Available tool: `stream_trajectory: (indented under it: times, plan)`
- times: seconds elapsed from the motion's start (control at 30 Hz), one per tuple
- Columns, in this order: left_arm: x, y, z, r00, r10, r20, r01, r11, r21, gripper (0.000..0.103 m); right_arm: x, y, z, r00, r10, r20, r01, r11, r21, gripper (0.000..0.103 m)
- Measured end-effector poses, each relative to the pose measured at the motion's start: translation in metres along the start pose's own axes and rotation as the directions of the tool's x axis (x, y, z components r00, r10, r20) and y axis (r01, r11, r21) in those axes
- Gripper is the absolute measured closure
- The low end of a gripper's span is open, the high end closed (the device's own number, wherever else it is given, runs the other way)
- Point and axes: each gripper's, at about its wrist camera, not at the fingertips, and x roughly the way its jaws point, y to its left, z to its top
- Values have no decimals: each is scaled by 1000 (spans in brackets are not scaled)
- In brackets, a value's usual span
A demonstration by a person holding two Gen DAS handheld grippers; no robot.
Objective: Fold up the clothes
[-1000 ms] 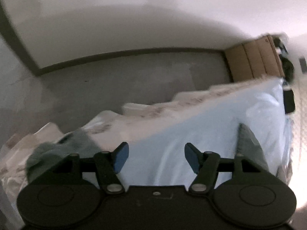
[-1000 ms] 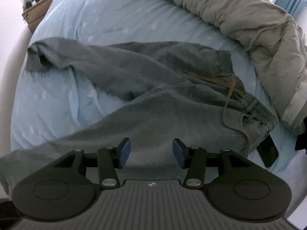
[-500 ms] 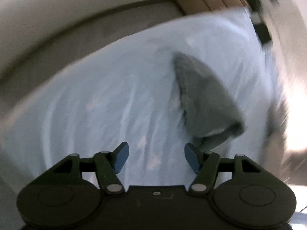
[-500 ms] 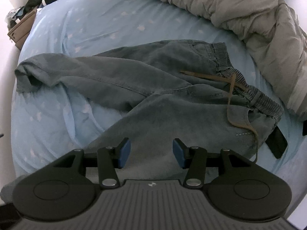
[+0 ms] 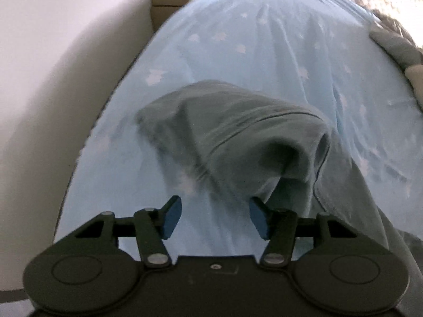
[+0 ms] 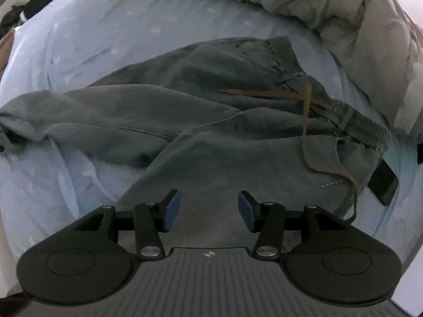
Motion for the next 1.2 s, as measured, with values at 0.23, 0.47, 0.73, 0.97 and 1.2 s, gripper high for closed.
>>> stream_trajectory:
  times: [0.23,0.47,0.73,0.97,1.2]
  plan:
    - [14,-21,12,997,39,71,-44,996,84,49,6,-2,11,1000,-28,-11,28,1000,14,52]
    - [17,4,35,992,115,56,-120,988,96,95,4,6,16,1000,-20,6,20,1000,7,52]
    - [-61,48,55,971,103,214,-172,927,333,99,1,18,14,999,13,37,-13,1000,-7,52]
    - [-136,87,27,967,31,253,-200,705,680,99,0,24,0,997,72,32,-71,997,-27,52]
    - [-122,126,-48,982,55,181,-176,612,771,99,-14,20,-14,996,73,51,-70,996,-61,52]
